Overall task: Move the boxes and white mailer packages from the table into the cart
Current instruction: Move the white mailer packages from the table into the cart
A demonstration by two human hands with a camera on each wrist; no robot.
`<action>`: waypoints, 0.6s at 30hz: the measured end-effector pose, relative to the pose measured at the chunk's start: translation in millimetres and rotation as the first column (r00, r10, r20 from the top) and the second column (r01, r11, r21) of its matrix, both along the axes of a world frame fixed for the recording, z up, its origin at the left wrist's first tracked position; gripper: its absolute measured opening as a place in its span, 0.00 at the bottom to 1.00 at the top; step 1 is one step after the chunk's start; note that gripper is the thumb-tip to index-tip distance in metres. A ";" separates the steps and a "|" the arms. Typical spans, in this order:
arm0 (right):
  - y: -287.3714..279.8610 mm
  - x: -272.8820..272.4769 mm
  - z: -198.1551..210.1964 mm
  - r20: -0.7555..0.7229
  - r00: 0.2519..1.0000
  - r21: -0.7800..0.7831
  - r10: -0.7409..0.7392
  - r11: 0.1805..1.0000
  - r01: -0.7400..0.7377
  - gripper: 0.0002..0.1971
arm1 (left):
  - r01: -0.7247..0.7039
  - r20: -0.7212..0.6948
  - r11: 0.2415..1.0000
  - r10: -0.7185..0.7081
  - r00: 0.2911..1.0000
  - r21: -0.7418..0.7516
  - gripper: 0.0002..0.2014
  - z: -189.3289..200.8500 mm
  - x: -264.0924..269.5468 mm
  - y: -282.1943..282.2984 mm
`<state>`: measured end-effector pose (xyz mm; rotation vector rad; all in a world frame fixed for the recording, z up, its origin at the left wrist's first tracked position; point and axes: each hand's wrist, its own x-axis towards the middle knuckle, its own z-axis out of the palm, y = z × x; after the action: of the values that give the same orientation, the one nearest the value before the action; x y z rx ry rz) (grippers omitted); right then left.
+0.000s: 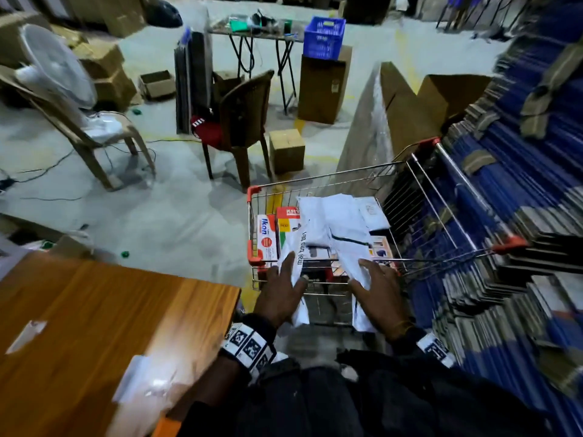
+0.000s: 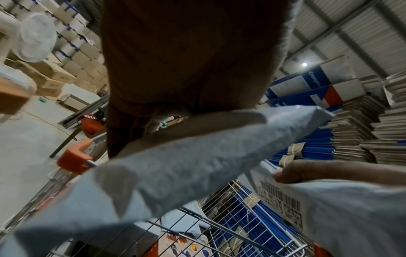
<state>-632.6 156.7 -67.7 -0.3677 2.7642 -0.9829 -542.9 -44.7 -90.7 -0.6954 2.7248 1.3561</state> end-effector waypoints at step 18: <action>5.0 -298.3 -67.2 0.236 0.971 0.237 -0.047 0.971 -0.011 0.30 | 0.004 0.352 0.977 0.074 0.933 -0.215 0.33 -38.3 -307.5 46.9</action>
<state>-930.8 161.6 -134.9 -0.1730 2.6250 -0.6406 -850.3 2.3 -129.0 -0.9068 2.5860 0.8415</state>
